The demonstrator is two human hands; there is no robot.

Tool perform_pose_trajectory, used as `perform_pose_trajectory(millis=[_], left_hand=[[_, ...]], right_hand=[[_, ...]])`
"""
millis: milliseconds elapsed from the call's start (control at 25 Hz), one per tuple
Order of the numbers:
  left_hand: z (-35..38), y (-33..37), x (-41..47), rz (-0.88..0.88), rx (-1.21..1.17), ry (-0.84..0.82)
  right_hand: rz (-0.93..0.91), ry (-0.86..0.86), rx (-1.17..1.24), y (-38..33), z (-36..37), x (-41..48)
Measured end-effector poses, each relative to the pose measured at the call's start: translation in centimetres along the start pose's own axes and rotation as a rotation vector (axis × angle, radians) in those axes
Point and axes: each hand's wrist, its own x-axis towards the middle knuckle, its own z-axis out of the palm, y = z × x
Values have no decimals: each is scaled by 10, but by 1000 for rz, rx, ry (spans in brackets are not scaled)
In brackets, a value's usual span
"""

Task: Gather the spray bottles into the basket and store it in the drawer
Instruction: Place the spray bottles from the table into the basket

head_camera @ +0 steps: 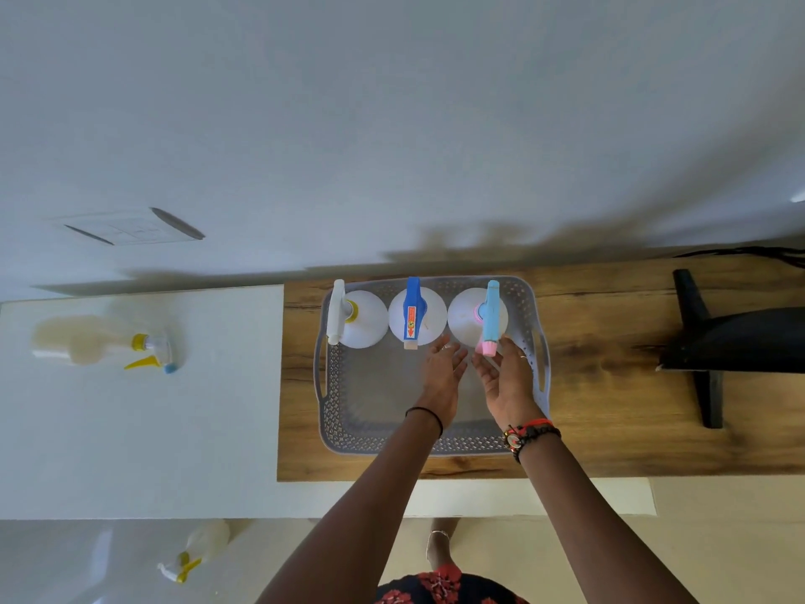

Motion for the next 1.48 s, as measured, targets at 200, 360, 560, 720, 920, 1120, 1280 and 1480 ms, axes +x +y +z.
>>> perform_pose_trajectory(millis=[200,360,560,720,920,1120,1280,1480], left_hand=[[-23,-9,-16,13,170,45],[-61,-16,-37,160,237,101],[-129,-2,-76,328,256,188],[-198,28,-97,401,255,239],[-298,91,-101,492,336,346],[-410,173,-82,587,612,446],[-482,239,-70,674,904,496],[-530,312,-44,797,1444,426]], right_hand=[[30,125,-70,19,-10,-16],[11,128,-110,46,-6,-46],[105,-18,-154,96,19,-93],[149,-98,-180,143,60,-120],[240,-162,-252,213,124,-142],[286,-268,-330,300,208,-161],[351,-332,-379,369,280,-170],[394,-314,-390,427,350,-162]])
